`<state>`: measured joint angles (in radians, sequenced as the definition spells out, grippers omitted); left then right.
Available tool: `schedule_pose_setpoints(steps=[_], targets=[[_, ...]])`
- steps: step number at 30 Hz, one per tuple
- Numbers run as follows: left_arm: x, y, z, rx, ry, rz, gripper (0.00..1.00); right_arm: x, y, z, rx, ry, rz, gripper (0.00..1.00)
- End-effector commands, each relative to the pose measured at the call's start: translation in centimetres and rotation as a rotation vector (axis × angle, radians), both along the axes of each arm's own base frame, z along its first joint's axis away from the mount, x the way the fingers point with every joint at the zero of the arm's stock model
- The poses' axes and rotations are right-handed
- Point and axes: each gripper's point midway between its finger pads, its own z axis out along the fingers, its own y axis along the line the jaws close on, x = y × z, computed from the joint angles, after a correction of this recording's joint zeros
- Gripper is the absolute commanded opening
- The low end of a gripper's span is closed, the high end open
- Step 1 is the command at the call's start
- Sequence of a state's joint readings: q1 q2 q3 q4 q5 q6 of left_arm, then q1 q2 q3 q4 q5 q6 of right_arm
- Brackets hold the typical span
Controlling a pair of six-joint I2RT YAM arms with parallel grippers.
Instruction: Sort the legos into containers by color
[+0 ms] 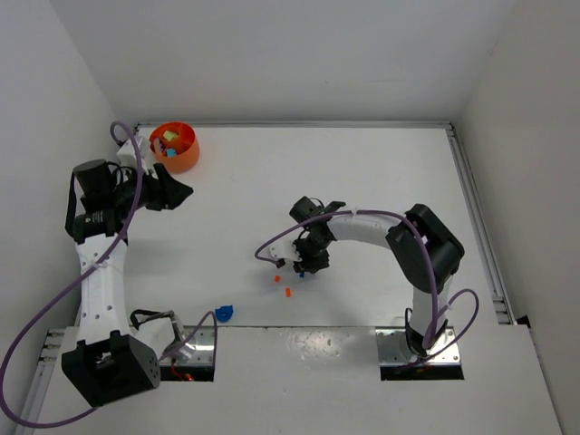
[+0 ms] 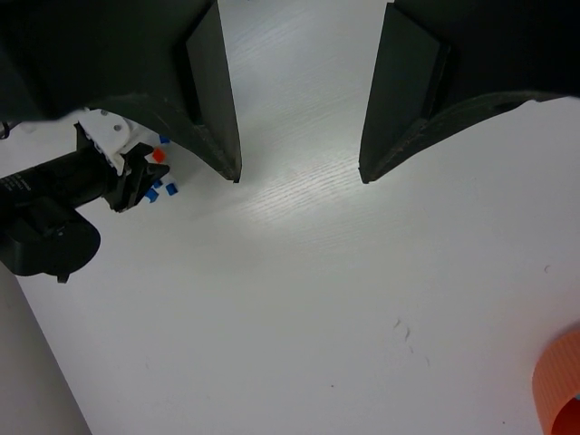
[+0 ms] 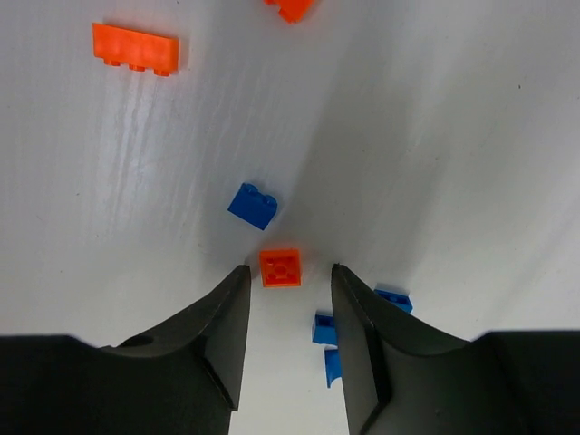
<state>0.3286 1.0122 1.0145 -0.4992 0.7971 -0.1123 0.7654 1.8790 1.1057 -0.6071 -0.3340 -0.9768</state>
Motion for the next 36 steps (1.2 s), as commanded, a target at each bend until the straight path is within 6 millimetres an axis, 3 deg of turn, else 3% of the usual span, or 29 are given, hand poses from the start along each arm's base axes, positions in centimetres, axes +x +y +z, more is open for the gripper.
schedule_pose_setpoints(steps=[1, 7, 13, 17, 21, 25, 26, 28, 32, 36], targets=[[0.0, 0.1, 1.1, 0.003, -0.052, -0.002, 0.61, -0.2, 0.2, -1.0, -0.015, -0.008, 0.044, 0.39], [0.0, 0.0, 1.1, -0.013, -0.053, -0.005, 0.61, -1.2, -0.1, -1.5, -0.030, -0.006, 0.061, 0.36], [0.0, -0.1, 1.1, -0.022, -0.048, -0.002, 0.61, -2.0, -0.6, -2.7, -0.066, 0.002, 0.067, 0.24], [0.3, 0.4, 0.4, -0.039, -0.025, 0.041, 0.61, -1.9, -0.1, -2.3, -0.054, 0.011, 0.032, 0.14], [0.0, 0.2, -0.6, -0.066, -0.006, 0.050, 0.61, -0.8, 3.0, 1.6, 0.079, 0.024, -0.047, 0.10], [-0.4, -0.8, -1.8, -0.158, 0.052, 0.030, 0.61, 1.0, 6.0, 7.1, 0.239, 0.000, -0.152, 0.06], [-0.5, -1.1, -2.3, -0.183, 0.063, 0.021, 0.58, 1.5, 7.1, 9.4, 0.297, -0.008, -0.196, 0.05], [-0.7, -1.6, -2.7, -0.235, 0.089, 0.015, 0.54, 2.5, 8.7, 12.1, 0.381, -0.027, -0.237, 0.05], [-1.3, -2.5, -3.6, -0.304, 0.093, -0.009, 0.53, 4.1, 11.9, 18.7, 0.541, -0.004, -0.340, 0.03], [-2.1, -3.7, -3.6, -0.336, 0.095, -0.056, 0.53, 4.7, 14.0, 21.8, 0.621, 0.046, -0.370, 0.03]])
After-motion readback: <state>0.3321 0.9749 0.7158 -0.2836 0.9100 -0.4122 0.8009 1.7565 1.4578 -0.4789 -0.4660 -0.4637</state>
